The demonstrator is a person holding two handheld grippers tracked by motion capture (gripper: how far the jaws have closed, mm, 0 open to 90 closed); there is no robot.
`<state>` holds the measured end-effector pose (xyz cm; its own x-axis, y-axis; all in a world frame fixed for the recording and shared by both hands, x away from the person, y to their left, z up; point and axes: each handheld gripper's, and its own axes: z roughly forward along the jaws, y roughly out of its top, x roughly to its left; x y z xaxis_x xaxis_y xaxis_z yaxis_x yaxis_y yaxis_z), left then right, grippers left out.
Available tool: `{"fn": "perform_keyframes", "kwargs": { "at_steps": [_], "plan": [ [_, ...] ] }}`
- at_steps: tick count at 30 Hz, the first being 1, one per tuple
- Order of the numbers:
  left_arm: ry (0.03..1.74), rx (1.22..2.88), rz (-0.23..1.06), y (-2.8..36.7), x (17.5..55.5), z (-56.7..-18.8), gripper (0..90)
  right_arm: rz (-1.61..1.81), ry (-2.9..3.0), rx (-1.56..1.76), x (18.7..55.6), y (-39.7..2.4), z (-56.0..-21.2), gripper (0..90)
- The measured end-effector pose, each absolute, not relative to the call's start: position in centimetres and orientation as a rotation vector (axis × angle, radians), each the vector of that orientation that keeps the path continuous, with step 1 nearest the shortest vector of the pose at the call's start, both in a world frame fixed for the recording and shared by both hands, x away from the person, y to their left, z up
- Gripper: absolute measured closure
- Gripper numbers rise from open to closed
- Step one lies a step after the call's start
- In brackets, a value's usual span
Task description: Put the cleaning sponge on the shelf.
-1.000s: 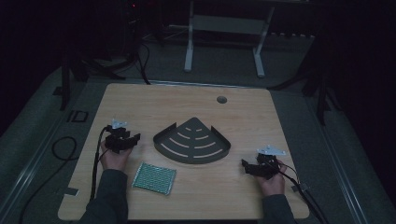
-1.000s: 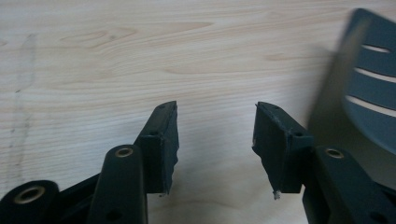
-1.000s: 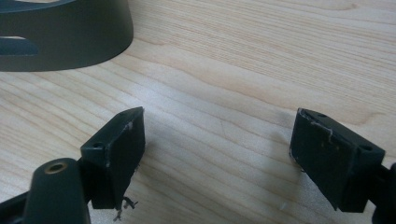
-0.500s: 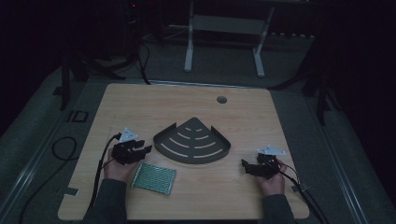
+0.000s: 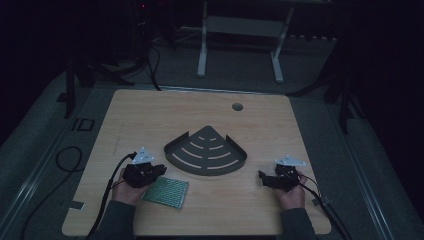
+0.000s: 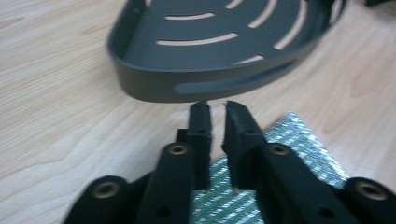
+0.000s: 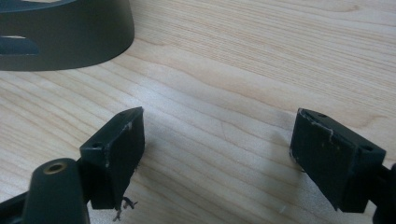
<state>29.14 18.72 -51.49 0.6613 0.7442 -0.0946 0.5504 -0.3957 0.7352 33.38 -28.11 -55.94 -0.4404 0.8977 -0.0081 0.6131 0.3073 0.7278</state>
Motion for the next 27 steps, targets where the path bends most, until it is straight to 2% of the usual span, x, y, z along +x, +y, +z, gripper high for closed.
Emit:
{"fn": "perform_keyframes", "kwargs": {
  "at_steps": [2,14,20,27],
  "plan": [
    [0.977,2.124,0.320,18.4,28.8,-51.5,89.7,0.928,2.166,1.345,33.4,-28.1,-55.9,17.5],
    [0.886,2.231,0.246,16.4,27.2,-52.5,90.0,0.929,2.167,1.344,33.4,-28.1,-55.9,17.5],
    [0.927,2.278,0.229,16.4,27.4,-53.1,90.0,0.929,2.168,1.345,33.4,-28.1,-55.9,17.5],
    [0.972,2.244,0.230,17.0,27.9,-53.3,90.0,0.929,2.169,1.343,33.5,-28.1,-55.9,17.5]
  ]
}}
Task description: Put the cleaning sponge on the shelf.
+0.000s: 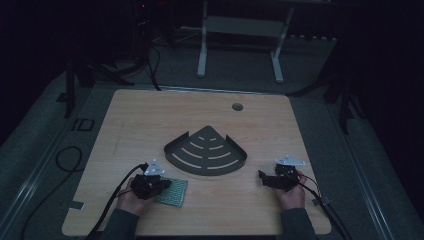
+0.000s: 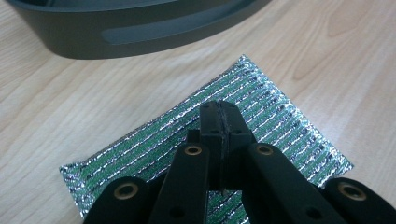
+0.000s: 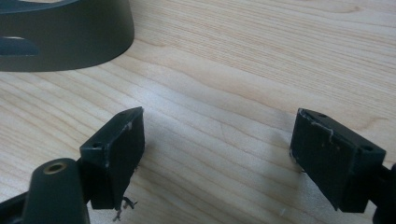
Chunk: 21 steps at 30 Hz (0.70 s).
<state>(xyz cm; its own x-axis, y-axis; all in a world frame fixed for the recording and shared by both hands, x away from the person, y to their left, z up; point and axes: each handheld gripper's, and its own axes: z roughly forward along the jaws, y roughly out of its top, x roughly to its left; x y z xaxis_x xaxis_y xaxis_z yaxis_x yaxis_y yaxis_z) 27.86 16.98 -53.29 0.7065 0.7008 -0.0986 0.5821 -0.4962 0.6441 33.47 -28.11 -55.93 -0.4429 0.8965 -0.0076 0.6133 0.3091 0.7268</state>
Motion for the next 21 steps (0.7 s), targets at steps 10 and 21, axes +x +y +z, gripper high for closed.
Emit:
{"fn": "perform_keyframes", "kwargs": {
  "at_steps": [10,21],
  "plan": [
    [1.123,2.161,0.247,19.5,29.0,-53.4,89.9,0.929,2.168,1.345,33.5,-28.1,-55.9,17.5],
    [1.288,2.123,0.331,22.0,30.7,-53.2,88.8,0.929,2.167,1.346,33.5,-28.1,-55.9,17.5]
  ]
}}
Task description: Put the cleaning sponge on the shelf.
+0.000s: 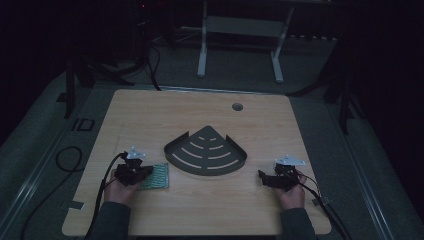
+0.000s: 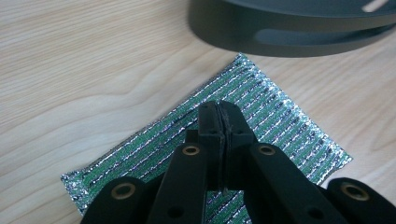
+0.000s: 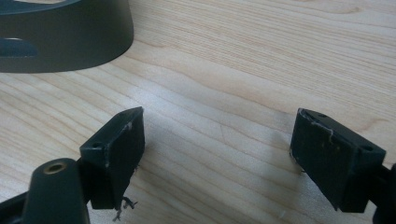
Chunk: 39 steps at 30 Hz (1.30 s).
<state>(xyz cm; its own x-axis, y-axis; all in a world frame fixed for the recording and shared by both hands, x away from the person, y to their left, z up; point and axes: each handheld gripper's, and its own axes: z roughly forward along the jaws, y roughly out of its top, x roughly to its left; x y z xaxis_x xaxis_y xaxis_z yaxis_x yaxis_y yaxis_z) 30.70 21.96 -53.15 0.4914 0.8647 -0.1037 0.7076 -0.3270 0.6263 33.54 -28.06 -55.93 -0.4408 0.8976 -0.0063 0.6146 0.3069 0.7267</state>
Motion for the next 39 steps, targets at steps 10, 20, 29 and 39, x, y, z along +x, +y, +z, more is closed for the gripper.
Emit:
{"fn": "perform_keyframes", "kwargs": {
  "at_steps": [10,20,29,39],
  "plan": [
    [1.355,2.141,0.370,23.1,29.9,-52.7,86.2,0.928,2.167,1.346,33.5,-28.1,-55.9,17.5],
    [1.226,2.213,0.364,21.3,28.3,-52.3,86.8,0.929,2.167,1.347,33.5,-28.1,-55.9,17.5],
    [1.221,2.250,0.366,20.4,29.9,-52.6,90.0,0.929,2.167,1.346,33.5,-28.1,-55.9,17.5],
    [1.261,2.220,0.368,21.2,32.1,-52.6,90.0,0.929,2.167,1.346,33.5,-28.1,-55.9,17.5]
  ]
}}
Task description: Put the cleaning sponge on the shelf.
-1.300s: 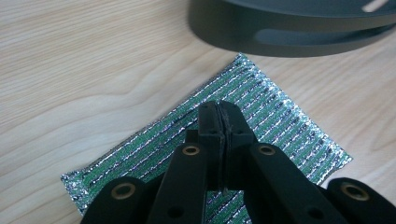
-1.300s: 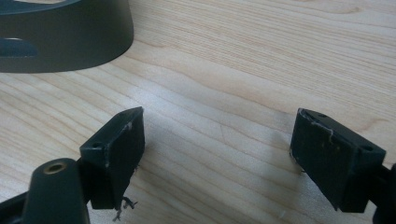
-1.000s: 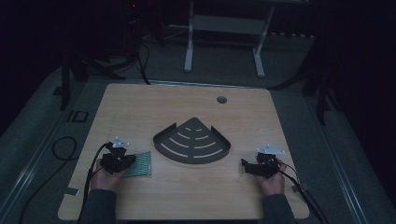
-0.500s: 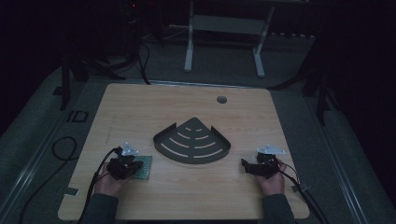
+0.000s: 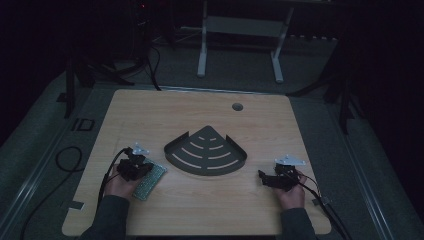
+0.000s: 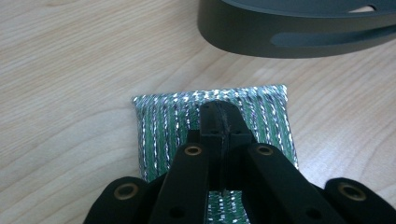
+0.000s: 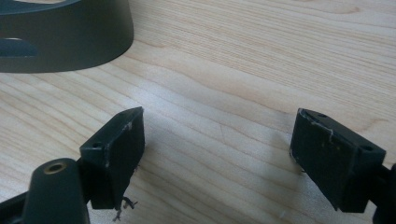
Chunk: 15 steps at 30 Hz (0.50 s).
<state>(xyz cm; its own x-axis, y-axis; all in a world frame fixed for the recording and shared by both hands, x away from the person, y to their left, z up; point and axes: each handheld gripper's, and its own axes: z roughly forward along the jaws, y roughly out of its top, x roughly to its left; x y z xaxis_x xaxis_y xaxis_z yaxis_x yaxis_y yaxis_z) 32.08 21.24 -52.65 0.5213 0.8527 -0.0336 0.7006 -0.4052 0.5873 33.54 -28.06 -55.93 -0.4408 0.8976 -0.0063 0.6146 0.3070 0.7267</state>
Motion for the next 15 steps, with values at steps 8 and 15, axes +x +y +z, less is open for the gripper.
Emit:
{"fn": "perform_keyframes", "kwargs": {
  "at_steps": [8,15],
  "plan": [
    [1.319,2.154,0.366,22.6,31.6,-51.8,81.1,0.929,2.167,1.346,33.5,-28.1,-55.9,17.5],
    [1.437,2.092,0.314,25.2,30.4,-50.8,77.6,0.929,2.167,1.346,33.5,-28.1,-55.9,17.5]
  ]
}}
